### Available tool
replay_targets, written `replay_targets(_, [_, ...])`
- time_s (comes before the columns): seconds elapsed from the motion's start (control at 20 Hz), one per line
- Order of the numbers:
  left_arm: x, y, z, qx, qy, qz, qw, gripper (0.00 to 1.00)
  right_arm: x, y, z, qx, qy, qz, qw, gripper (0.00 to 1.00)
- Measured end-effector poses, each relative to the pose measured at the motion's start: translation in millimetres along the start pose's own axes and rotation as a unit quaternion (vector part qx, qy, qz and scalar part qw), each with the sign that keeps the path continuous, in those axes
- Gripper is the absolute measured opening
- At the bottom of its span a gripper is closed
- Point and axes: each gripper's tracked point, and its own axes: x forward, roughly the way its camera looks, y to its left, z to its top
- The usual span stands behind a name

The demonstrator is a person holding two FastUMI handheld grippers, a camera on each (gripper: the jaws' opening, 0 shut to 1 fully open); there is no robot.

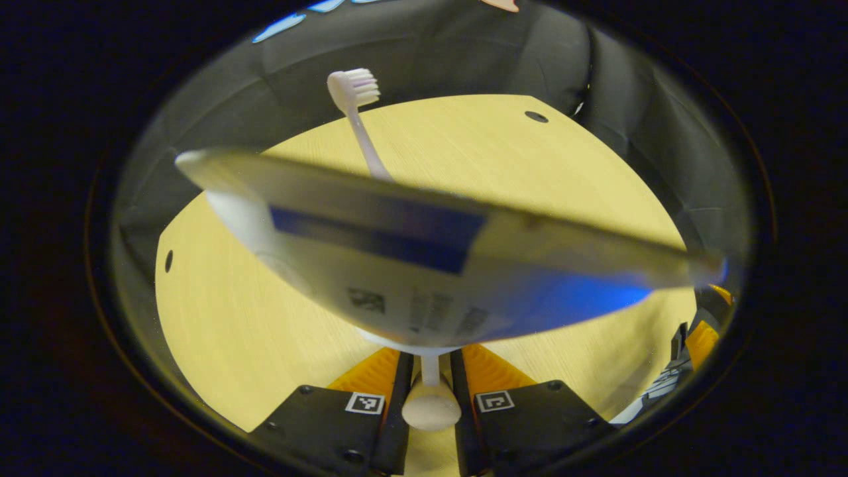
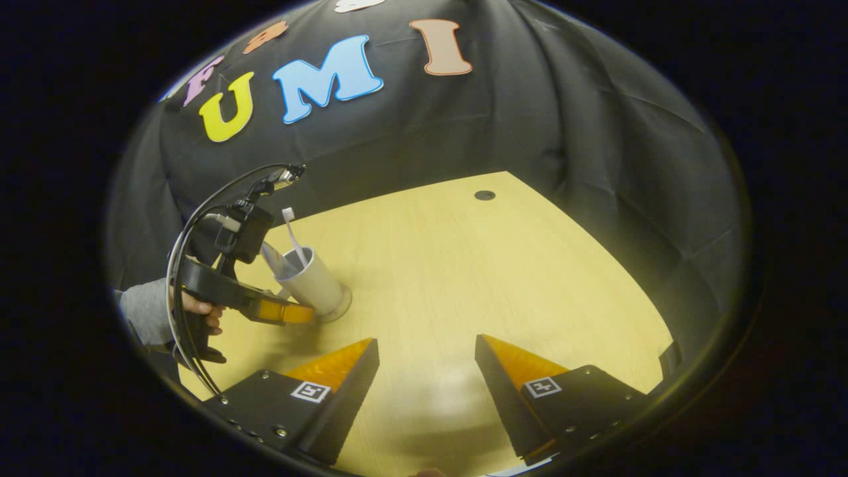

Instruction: Put the toothbrush and toothpaste on the desktop into the cup, then pick up the cup and place it on the coaster on the desktop.

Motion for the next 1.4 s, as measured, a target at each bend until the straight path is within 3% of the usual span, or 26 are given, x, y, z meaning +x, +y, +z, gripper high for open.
replay_targets(0.05, [-1.7, 0.3, -0.4, -0.001, -0.001, -0.001, 1.000, 0.36, 1.3, 0.9, -1.2, -0.001, 0.002, 0.002, 1.000, 0.90])
replay_targets(0.2, [-5.9, 4.0, -9.1, -0.015, -0.006, -0.001, 1.000, 0.38, -1.2, 3.7, -1.2, -0.009, 0.001, 0.006, 1.000, 0.93])
replay_targets(0.35, [-10.4, -4.0, -21.6, -0.032, -0.013, -0.012, 0.999, 0.85, -4.7, 5.2, -1.3, -0.025, -0.004, 0.010, 1.000, 0.90])
replay_targets(0.45, [-20.4, -8.4, -24.6, -0.036, -0.032, -0.009, 0.999, 0.84, -6.1, 6.1, 2.6, -0.038, -0.008, 0.016, 0.999, 0.94])
replay_targets(0.5, [-28.2, -10.7, -23.5, -0.038, -0.044, -0.004, 0.998, 0.84, -7.8, 6.6, 4.7, -0.045, -0.011, 0.019, 0.999, 0.91])
replay_targets(0.55, [-36.7, -12.6, -24.2, -0.043, -0.057, 0.000, 0.997, 0.90, -9.6, 6.9, 6.3, -0.052, -0.014, 0.024, 0.998, 0.94])
replay_targets(0.65, [-55.6, -13.9, -26.1, -0.061, -0.086, 0.007, 0.994, 1.00, -12.8, 9.3, 13.8, -0.065, -0.023, 0.037, 0.997, 0.90])
replay_targets(0.7, [-67.1, -15.3, -27.0, -0.075, -0.104, 0.011, 0.992, 0.95, -14.4, 11.3, 18.2, -0.071, -0.029, 0.045, 0.996, 0.90])
replay_targets(0.75, [-80.7, -15.7, -27.7, -0.090, -0.123, 0.015, 0.988, 1.00, -15.3, 13.1, 21.7, -0.078, -0.034, 0.053, 0.995, 0.90])
replay_targets(0.85, [-110.2, -13.1, -28.6, -0.121, -0.172, 0.027, 0.977, 0.94, -17.0, 17.0, 30.5, -0.088, -0.043, 0.067, 0.993, 0.87])
replay_targets(0.9, [-126.3, -11.0, -28.4, -0.137, -0.200, 0.032, 0.970, 0.94, -17.2, 18.6, 35.3, -0.089, -0.047, 0.072, 0.992, 0.90])
replay_targets(1.0, [-161.9, -4.5, -28.2, -0.163, -0.255, 0.043, 0.952, 1.00, -19.1, 23.4, 44.3, -0.086, -0.055, 0.081, 0.991, 0.90])
replay_targets(1.1, [-184.7, 4.8, -31.6, -0.177, -0.308, 0.063, 0.933, 0.94, -22.8, 28.9, 56.8, -0.079, -0.068, 0.089, 0.991, 0.90])
replay_targets(1.4, [-261.9, 19.9, -30.6, -0.151, -0.410, 0.125, 0.891, 0.94, -35.2, 36.4, 87.0, -0.071, -0.115, 0.080, 0.988, 0.90])
